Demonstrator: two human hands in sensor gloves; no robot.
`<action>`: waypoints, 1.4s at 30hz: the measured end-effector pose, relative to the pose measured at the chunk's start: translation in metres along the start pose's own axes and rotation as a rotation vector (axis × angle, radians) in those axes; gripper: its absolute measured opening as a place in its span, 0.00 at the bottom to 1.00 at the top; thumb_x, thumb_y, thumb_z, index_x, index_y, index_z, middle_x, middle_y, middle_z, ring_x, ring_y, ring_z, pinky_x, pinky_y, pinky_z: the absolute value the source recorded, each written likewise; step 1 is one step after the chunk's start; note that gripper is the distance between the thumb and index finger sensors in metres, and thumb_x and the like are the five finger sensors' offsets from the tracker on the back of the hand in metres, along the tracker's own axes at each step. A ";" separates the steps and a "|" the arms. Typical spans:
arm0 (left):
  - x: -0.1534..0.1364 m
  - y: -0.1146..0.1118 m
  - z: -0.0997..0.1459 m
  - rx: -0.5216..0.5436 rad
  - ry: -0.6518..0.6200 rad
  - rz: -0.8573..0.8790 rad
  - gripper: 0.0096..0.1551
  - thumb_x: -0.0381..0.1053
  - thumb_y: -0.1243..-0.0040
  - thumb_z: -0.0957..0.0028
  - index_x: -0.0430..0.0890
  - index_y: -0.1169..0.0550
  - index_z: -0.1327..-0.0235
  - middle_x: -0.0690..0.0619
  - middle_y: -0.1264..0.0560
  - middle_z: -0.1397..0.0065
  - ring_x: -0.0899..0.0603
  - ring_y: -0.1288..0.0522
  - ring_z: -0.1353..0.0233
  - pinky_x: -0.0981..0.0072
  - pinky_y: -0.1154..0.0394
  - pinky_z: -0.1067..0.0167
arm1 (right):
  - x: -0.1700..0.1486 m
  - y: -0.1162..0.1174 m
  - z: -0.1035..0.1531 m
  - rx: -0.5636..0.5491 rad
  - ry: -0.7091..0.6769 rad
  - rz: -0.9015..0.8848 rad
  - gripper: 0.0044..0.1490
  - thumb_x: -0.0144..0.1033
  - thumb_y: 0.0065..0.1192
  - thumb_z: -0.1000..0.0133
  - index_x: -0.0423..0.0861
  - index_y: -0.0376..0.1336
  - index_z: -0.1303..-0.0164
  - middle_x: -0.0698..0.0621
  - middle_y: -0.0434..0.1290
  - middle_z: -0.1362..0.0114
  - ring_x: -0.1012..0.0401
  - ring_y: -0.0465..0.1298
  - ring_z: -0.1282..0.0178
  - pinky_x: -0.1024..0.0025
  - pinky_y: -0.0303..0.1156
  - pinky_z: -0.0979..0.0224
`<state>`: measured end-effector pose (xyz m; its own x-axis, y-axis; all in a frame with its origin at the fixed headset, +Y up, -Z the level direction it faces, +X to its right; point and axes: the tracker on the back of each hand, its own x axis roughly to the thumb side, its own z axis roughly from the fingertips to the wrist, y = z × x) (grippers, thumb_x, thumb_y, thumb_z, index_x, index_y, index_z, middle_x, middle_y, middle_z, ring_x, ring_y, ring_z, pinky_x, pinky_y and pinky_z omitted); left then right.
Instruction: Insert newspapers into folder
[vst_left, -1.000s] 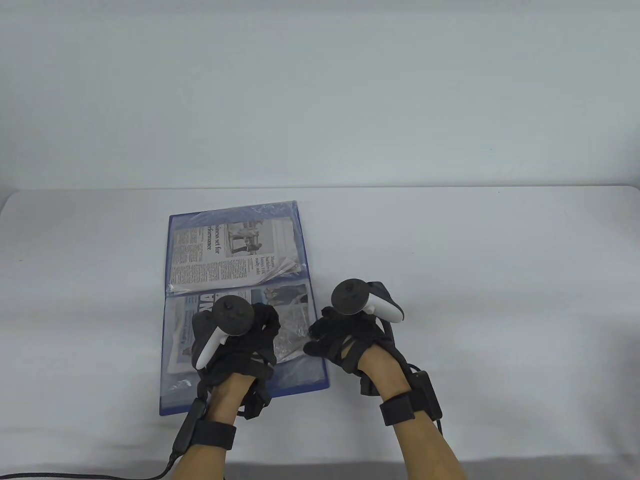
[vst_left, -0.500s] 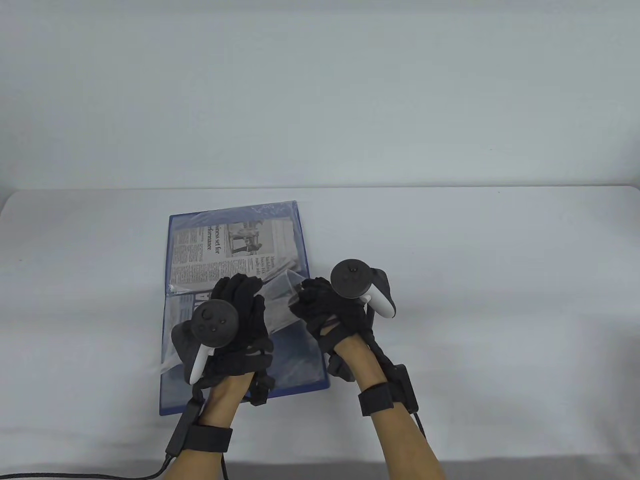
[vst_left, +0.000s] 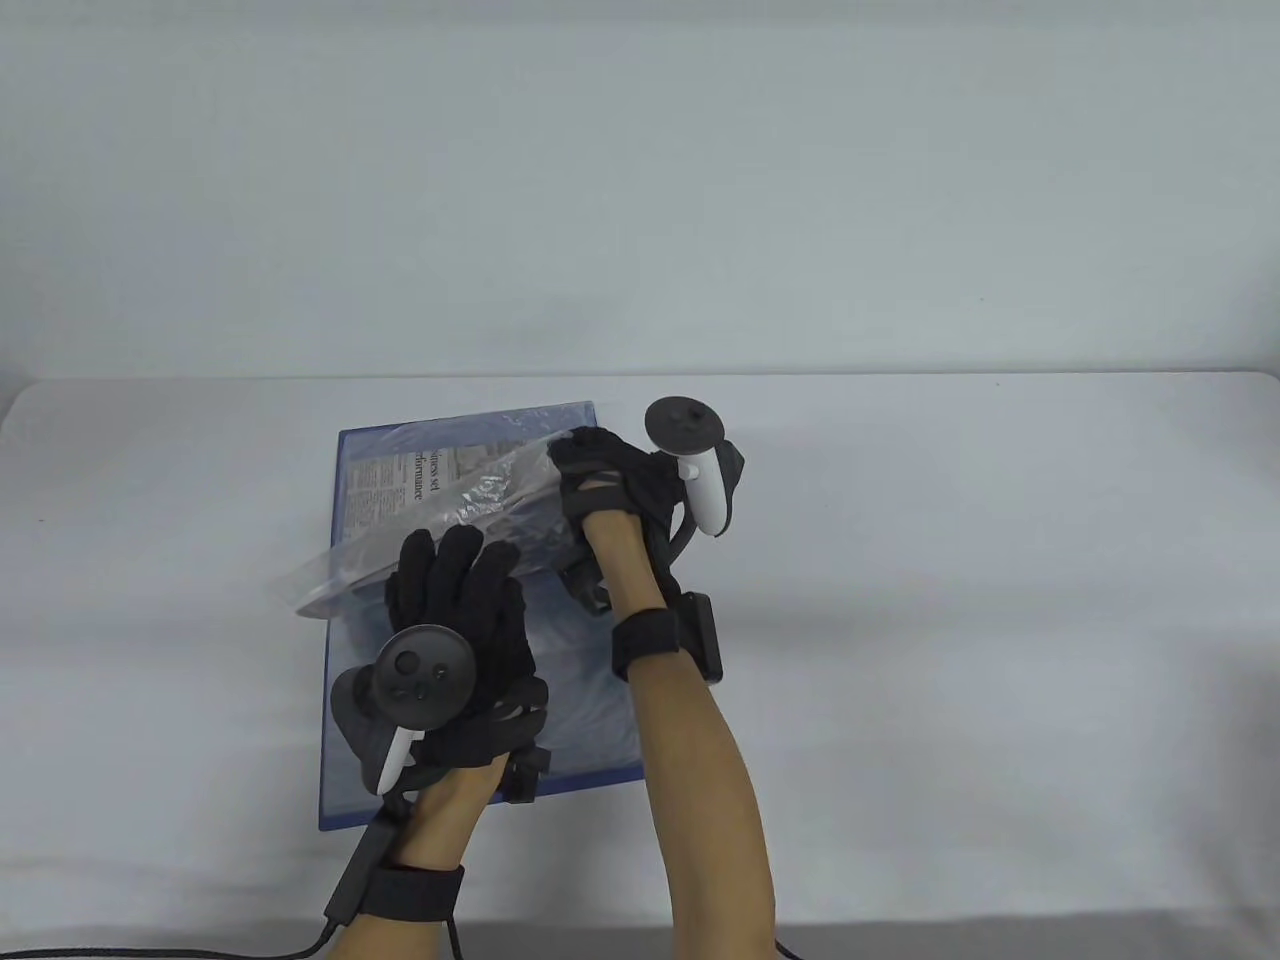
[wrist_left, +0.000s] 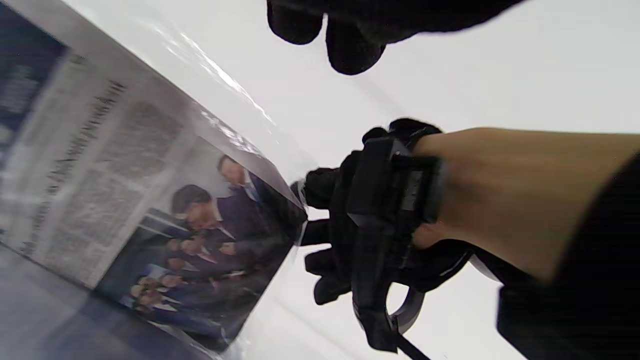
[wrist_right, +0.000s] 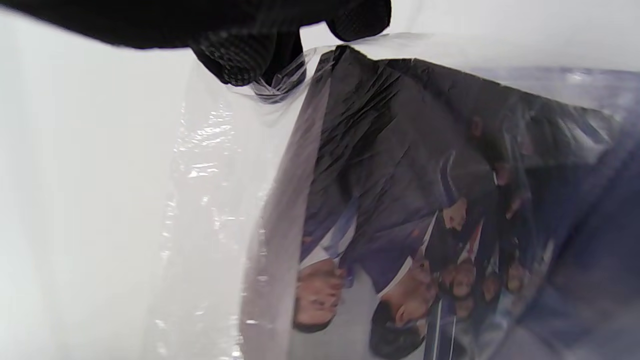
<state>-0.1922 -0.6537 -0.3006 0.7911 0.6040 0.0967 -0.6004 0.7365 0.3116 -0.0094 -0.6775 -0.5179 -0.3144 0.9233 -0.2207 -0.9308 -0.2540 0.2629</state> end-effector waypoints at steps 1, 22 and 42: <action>-0.002 0.000 -0.001 -0.003 0.014 0.006 0.27 0.56 0.58 0.32 0.56 0.39 0.19 0.52 0.51 0.10 0.36 0.65 0.10 0.31 0.65 0.17 | 0.000 -0.001 -0.007 -0.006 0.005 -0.017 0.23 0.37 0.60 0.35 0.44 0.64 0.32 0.35 0.44 0.18 0.33 0.36 0.20 0.26 0.36 0.30; -0.145 -0.031 -0.011 -0.218 0.915 0.256 0.44 0.60 0.54 0.32 0.52 0.62 0.16 0.42 0.69 0.13 0.31 0.76 0.17 0.28 0.72 0.23 | -0.101 -0.032 0.075 0.017 0.067 0.333 0.50 0.52 0.45 0.34 0.35 0.31 0.19 0.33 0.32 0.21 0.30 0.33 0.23 0.25 0.29 0.34; -0.155 -0.019 -0.014 -0.491 0.948 0.071 0.42 0.68 0.57 0.37 0.57 0.47 0.10 0.40 0.52 0.16 0.29 0.57 0.18 0.32 0.56 0.19 | -0.126 0.007 0.094 0.385 0.110 0.460 0.47 0.51 0.47 0.35 0.27 0.47 0.21 0.23 0.34 0.25 0.26 0.31 0.28 0.27 0.32 0.33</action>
<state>-0.3052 -0.7575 -0.3345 0.4657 0.4852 -0.7401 -0.7901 0.6046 -0.1008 0.0410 -0.7684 -0.3998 -0.7048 0.7031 -0.0945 -0.5672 -0.4785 0.6703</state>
